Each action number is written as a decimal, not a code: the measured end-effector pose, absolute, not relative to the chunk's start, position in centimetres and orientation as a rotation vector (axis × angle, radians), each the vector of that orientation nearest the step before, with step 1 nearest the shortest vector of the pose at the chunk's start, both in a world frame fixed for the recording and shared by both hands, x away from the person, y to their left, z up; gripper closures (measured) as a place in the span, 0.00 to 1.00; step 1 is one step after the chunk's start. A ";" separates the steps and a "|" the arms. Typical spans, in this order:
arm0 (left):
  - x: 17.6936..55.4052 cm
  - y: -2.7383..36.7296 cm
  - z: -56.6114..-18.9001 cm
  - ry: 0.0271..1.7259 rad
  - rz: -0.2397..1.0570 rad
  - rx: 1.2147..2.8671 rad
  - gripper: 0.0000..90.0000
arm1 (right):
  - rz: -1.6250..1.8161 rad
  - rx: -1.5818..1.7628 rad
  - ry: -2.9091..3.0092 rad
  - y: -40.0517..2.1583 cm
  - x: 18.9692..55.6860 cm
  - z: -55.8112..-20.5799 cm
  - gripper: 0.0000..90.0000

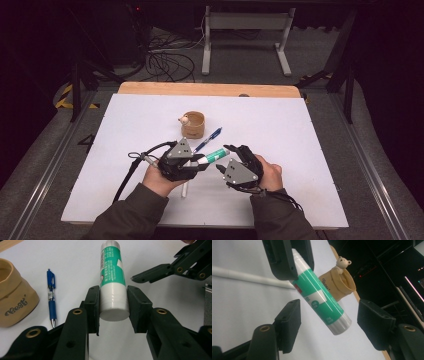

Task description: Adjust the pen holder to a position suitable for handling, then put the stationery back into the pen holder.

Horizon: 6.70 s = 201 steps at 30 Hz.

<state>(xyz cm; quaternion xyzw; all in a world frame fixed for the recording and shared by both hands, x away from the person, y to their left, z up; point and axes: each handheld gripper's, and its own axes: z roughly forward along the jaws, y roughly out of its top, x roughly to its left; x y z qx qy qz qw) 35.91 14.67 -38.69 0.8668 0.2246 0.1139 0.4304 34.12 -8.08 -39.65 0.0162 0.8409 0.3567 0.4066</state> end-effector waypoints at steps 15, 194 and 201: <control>35.7 14.5 -38.7 0.552 0.267 2.161 0.72 | 0.743 -0.130 2.148 -6.1 33.8 -41.2 0.55; 35.3 24.2 -41.3 0.674 0.470 1.947 0.26 | 1.579 0.729 2.005 -1.9 49.1 -42.0 0.50; 35.3 24.1 -41.3 0.678 0.471 1.949 0.26 | 1.590 0.758 1.976 -3.3 48.3 -41.2 0.35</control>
